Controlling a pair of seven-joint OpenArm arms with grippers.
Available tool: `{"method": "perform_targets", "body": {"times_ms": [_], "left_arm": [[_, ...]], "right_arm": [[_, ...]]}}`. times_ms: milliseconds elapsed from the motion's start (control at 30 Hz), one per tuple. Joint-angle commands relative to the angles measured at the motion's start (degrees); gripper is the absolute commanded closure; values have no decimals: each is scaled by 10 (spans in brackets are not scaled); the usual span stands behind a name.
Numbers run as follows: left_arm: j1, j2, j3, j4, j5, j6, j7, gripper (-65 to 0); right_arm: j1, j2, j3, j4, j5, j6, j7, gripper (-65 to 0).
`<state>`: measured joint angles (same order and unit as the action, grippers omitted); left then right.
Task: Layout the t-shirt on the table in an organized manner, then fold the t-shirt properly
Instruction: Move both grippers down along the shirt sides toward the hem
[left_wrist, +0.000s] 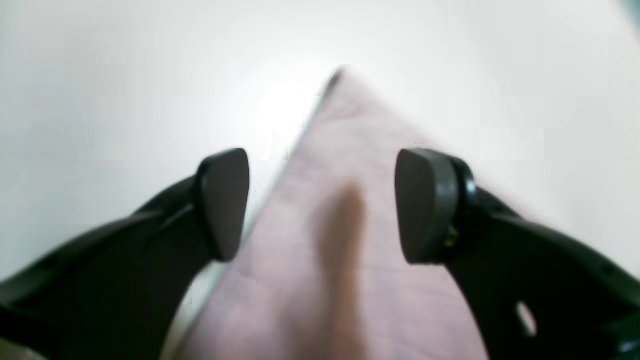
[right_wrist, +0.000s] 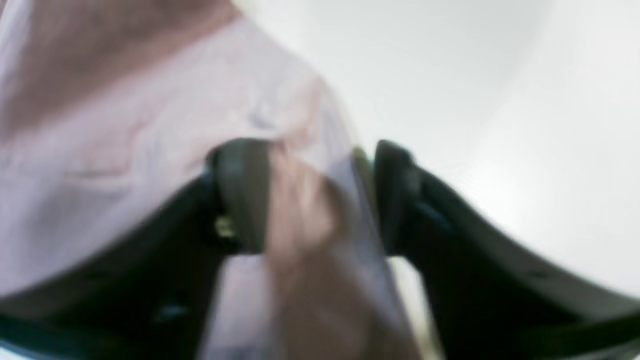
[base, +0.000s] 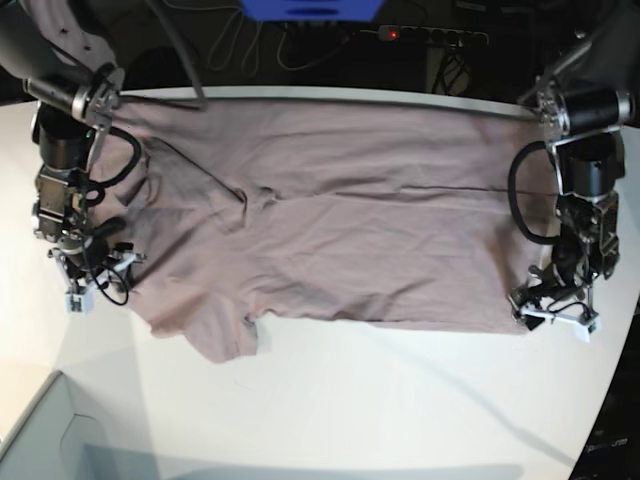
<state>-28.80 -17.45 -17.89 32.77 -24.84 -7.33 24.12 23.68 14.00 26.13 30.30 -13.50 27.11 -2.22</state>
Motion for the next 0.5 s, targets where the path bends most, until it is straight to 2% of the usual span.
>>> {"method": "perform_targets", "body": {"times_ms": [0,133,200,333,467], "left_arm": [[-22,-6,0,-8,9,-7,-22,-444],[-23,-2,0,-27,45,-8,-82,-444],[-23,6,0,-25,63,-8,-87,-444],[-24,12,0,-31,87,-9,-89,-444],[-24,27,0,-32,109,-43,-89,-444]], "right_arm": [[-3,2,-1,-10,-10,-1,-23,-192],[-3,6,-1,-16,-10,-1,-8,-54],[-3,6,-1,-16,-10,-1,-8,-10],[-3,6,-1,-16,-10,-1,-11,0],[-3,5,-1,-16,-10,-1,-11,0]]}}
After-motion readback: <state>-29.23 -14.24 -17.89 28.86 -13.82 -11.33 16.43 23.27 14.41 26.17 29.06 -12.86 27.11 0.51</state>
